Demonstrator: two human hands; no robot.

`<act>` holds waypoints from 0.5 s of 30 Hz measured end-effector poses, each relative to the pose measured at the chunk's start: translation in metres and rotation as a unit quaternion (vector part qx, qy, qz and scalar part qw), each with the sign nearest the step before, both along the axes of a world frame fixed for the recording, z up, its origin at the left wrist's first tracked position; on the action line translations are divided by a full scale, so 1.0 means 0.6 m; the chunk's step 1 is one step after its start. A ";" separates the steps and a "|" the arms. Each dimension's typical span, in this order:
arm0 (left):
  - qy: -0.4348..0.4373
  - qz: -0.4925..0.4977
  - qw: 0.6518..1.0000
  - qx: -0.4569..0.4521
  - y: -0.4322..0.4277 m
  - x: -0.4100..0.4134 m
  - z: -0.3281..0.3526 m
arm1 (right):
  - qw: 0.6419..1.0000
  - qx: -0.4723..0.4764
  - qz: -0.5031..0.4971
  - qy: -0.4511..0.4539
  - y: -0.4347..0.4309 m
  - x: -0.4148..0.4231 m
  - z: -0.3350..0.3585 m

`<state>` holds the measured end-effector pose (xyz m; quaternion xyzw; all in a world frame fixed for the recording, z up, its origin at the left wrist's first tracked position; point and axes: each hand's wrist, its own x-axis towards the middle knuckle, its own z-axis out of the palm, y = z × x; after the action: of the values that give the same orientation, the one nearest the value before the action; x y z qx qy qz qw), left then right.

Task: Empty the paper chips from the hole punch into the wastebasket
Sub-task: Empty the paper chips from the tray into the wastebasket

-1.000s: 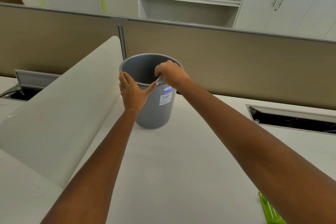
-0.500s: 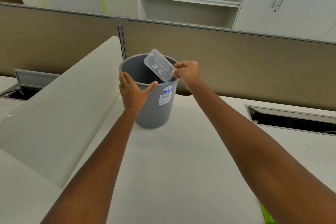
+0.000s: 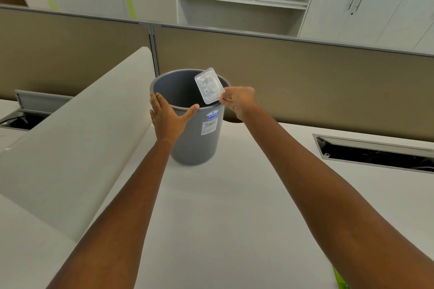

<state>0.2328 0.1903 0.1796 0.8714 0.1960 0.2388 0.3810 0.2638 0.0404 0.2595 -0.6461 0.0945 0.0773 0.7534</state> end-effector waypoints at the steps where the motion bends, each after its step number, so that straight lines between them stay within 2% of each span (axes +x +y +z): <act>1: 0.003 -0.002 1.000 -0.003 -0.001 0.000 0.001 | 1.000 0.019 -0.005 0.007 -0.004 -0.005 0.001; 4: 0.005 -0.007 0.999 -0.036 -0.004 -0.001 0.005 | 0.996 0.081 -0.013 0.019 -0.019 -0.024 -0.002; 6: -0.025 -0.010 0.997 -0.072 -0.016 -0.009 0.010 | 0.993 0.116 -0.004 0.022 -0.037 -0.043 -0.007; 10: -0.182 -0.004 0.969 -0.164 -0.064 -0.054 0.013 | 0.983 0.180 0.015 0.025 -0.076 -0.093 -0.023; 12: -0.232 0.001 0.953 -0.194 -0.088 -0.080 0.009 | 0.980 0.195 0.026 0.033 -0.095 -0.119 -0.038; 15: -0.203 -0.053 0.913 -0.349 -0.134 -0.109 -0.006 | 0.979 0.195 0.036 0.047 -0.131 -0.159 -0.067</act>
<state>0.1673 0.1096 0.1762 0.6251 0.1385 0.3067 0.7043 0.1686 -0.0383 0.2193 -0.4858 0.0899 0.1517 0.8561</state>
